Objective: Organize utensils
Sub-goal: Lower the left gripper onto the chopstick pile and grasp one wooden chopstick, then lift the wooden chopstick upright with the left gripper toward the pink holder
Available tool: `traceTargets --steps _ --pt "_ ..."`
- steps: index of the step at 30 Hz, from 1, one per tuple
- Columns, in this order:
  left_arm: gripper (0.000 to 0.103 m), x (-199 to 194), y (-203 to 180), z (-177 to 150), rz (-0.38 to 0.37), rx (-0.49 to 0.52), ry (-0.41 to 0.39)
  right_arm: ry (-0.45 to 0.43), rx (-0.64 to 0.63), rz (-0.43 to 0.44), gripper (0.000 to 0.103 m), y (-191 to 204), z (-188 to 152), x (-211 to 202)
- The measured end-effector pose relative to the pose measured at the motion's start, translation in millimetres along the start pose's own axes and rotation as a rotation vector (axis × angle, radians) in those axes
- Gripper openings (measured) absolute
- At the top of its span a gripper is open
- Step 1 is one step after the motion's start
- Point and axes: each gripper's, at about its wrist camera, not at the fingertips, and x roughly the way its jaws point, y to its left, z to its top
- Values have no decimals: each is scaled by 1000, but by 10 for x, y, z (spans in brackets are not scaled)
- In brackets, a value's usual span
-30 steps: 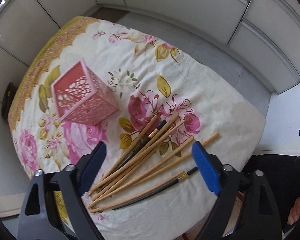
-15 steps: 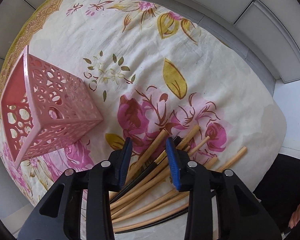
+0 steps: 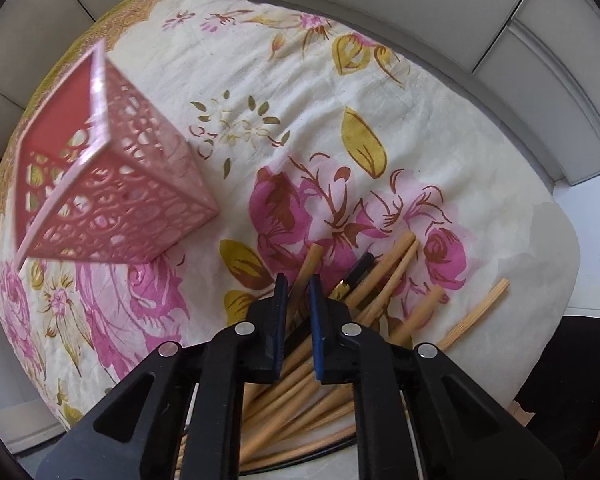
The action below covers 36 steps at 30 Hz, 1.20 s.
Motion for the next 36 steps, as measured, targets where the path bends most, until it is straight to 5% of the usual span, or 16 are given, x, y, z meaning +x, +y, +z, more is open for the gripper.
traceTargets --steps 6,12,20,30,32,34,36 --pt "5 -710 196 -443 -45 -57 -197 212 275 55 89 -26 27 404" --pt "5 -1200 276 -869 -97 -131 -372 311 312 9 59 262 130 705" --pt "5 -1661 340 -1142 -160 -187 -517 261 211 -200 59 363 360 800" --pt "5 -1786 324 -1184 -172 -189 -556 225 138 -298 64 363 322 929" --pt "5 -1802 303 -1186 -171 -189 -560 199 127 -302 57 358 303 918" --pt "5 -1826 279 -1191 -162 -201 -564 170 112 -291 5 376 297 901" --pt "5 -1868 244 -1206 -156 -208 -569 175 106 -225 2 439 273 883"
